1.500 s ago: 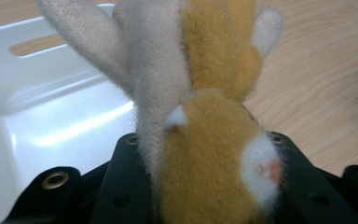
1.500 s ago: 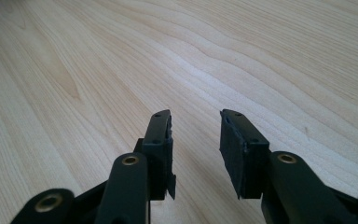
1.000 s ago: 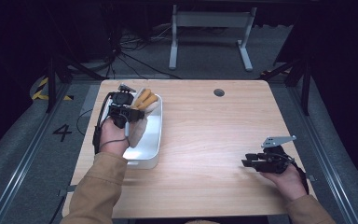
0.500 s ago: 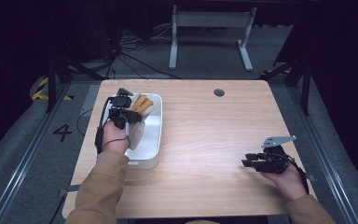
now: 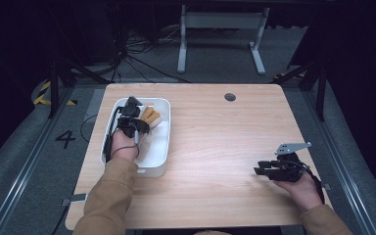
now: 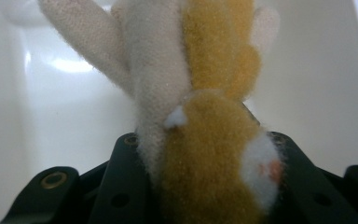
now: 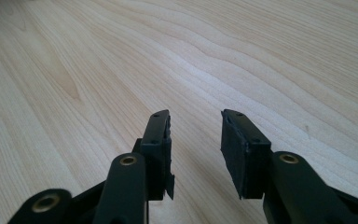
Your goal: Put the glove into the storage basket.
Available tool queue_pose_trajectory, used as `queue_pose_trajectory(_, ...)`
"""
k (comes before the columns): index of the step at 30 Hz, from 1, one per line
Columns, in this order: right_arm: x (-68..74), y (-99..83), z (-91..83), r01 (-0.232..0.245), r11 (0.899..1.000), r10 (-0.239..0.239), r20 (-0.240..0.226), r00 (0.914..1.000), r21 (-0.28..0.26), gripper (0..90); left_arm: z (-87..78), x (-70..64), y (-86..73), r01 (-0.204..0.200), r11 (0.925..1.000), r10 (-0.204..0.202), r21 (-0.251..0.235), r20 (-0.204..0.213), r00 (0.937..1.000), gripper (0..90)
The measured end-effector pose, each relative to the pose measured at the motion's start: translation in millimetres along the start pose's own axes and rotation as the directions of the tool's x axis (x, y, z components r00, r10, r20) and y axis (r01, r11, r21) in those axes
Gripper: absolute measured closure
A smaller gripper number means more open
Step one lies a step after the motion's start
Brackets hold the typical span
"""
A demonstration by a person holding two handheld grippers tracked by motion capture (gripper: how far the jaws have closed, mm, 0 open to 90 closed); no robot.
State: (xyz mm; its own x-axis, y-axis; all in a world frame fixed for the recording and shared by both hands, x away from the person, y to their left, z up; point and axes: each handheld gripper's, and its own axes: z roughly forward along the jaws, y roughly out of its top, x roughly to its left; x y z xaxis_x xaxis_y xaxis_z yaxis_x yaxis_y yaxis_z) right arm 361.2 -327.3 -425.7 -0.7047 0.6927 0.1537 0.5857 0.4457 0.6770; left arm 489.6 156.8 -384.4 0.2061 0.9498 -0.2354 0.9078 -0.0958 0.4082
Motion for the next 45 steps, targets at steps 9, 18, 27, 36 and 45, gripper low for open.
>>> queue_pose_trajectory(9, -0.3, -0.3, 0.0, -0.005, 1.000, 0.005, 0.000, 1.0000, 0.002, 62.6, 11.6, 7.9, -0.5, 0.031, 0.9984, -0.031, 0.047, 0.003, 0.9995, 68.3)
queue_pose_trajectory(18, 0.0, -0.3, 0.7, -0.001, 1.000, 0.001, 0.002, 1.0000, 0.001, 62.5, 18.1, 15.9, -0.9, 0.062, 0.9956, -0.062, 0.070, -0.009, 0.9980, 68.2)
queue_pose_trajectory(27, -0.2, -0.9, -0.4, -0.006, 1.000, 0.006, 0.001, 1.0000, 0.002, 62.2, 24.6, 15.2, -0.6, 0.070, 0.9935, -0.069, 0.090, -0.017, 0.9975, 67.8)
queue_pose_trajectory(36, 0.0, -1.4, -2.7, -0.005, 1.000, 0.006, 0.002, 1.0000, -0.009, 61.6, 27.7, 16.8, 0.3, 0.062, 0.9947, -0.064, 0.082, 0.021, 0.9977, 37.3)
queue_pose_trajectory(45, 1.3, -0.1, -0.7, 0.003, 1.000, -0.003, -0.003, 1.0000, -0.010, 60.8, 9.0, 19.7, 0.7, 0.048, 0.9989, -0.048, -0.003, -0.002, 0.9989, 25.3)
